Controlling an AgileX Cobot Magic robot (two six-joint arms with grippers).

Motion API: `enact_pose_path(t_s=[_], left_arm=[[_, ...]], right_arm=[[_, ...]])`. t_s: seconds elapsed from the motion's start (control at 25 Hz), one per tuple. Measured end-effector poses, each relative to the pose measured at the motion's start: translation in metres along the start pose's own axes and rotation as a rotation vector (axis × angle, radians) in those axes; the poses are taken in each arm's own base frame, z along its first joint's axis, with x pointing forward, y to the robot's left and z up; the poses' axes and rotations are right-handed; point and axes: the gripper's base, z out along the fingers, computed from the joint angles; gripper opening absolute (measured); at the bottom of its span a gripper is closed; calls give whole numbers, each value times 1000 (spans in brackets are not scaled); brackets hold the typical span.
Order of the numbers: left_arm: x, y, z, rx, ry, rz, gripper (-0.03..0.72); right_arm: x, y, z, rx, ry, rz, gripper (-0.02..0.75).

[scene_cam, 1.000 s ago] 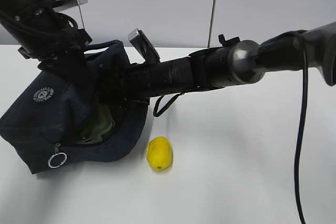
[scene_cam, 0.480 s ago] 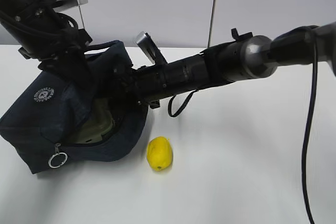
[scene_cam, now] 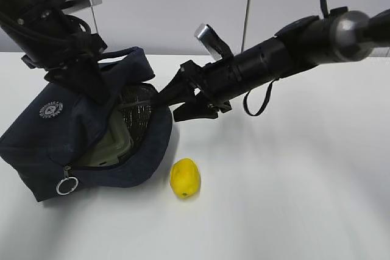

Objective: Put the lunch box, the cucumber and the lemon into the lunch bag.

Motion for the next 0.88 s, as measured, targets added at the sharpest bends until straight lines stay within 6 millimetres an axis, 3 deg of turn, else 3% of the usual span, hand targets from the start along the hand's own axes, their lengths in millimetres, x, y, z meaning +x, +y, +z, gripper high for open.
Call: enact_pose_path(t_s=[0.36, 0.48, 0.88], left_arm=[[0, 0, 0, 0, 0, 0, 5], [0, 0, 0, 0, 0, 2, 5], [0, 0, 0, 0, 0, 4, 5]], right_arm=[[5, 38, -46, 292, 114, -63, 519], [8, 44, -52, 350, 141, -54, 519], [35, 66, -8, 552, 332, -131, 507]])
